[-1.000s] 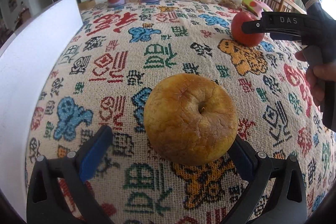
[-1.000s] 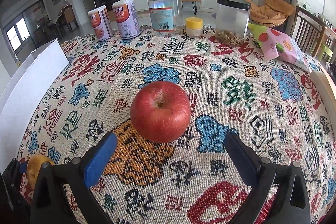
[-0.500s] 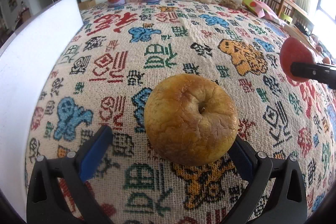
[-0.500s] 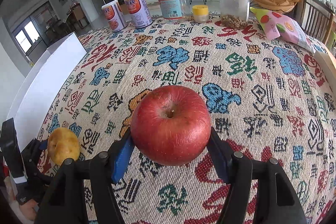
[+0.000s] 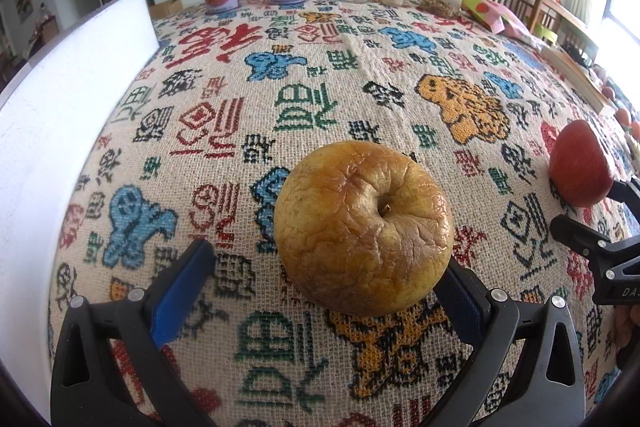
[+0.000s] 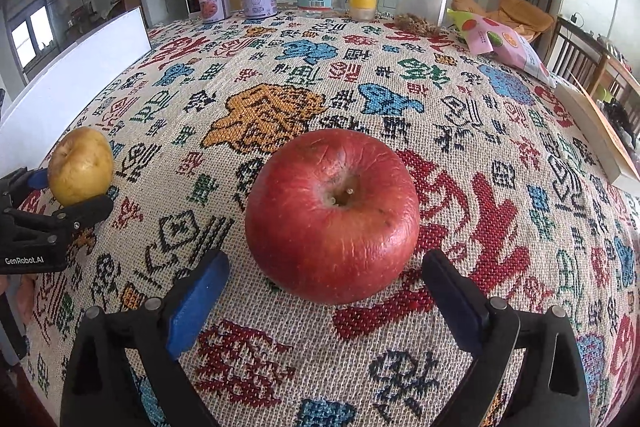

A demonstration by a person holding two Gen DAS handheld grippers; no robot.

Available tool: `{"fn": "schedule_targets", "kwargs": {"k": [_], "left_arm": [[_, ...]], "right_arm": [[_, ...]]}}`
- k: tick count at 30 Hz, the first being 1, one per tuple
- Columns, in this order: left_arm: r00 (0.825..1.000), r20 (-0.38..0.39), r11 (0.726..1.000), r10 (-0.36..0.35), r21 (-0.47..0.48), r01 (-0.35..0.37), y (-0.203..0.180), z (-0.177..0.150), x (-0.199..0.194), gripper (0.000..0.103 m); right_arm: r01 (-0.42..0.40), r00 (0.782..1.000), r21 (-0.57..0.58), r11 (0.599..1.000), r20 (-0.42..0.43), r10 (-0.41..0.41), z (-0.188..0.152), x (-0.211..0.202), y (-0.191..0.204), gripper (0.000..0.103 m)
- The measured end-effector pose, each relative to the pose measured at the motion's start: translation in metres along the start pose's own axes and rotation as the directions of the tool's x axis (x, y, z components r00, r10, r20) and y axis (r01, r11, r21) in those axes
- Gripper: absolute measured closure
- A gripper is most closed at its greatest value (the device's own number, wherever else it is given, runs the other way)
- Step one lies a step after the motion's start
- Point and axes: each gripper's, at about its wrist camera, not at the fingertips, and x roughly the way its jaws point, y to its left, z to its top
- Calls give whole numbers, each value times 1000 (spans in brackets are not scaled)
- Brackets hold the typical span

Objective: Organize fruits
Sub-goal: 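Hold the pear and apple above the table in both tools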

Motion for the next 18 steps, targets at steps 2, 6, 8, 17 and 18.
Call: {"fn": "schedule_targets", "kwargs": {"k": [2,6,8,17,18], "left_arm": [[1000,0,1000,0,0,0,0,0,0,0],[1000,0,1000,0,0,0,0,0,0,0],[1000,0,1000,0,0,0,0,0,0,0],[1000,0,1000,0,1,0,0,0,0,0],[1000,0,1000,0,1,0,0,0,0,0]], "right_arm": [[-7,1000,11,1000,-11,7,-1,2,-3,0],[-4,1000,11,1000,-12,5,-1,3,-3,0],[-4,1000,11,1000,-12,4,-1,3,-3,0],[-4,1000,11,1000,-12,4,-1,3,-3,0],[-4,1000,11,1000,-12,4,-1,3,-3,0]]}}
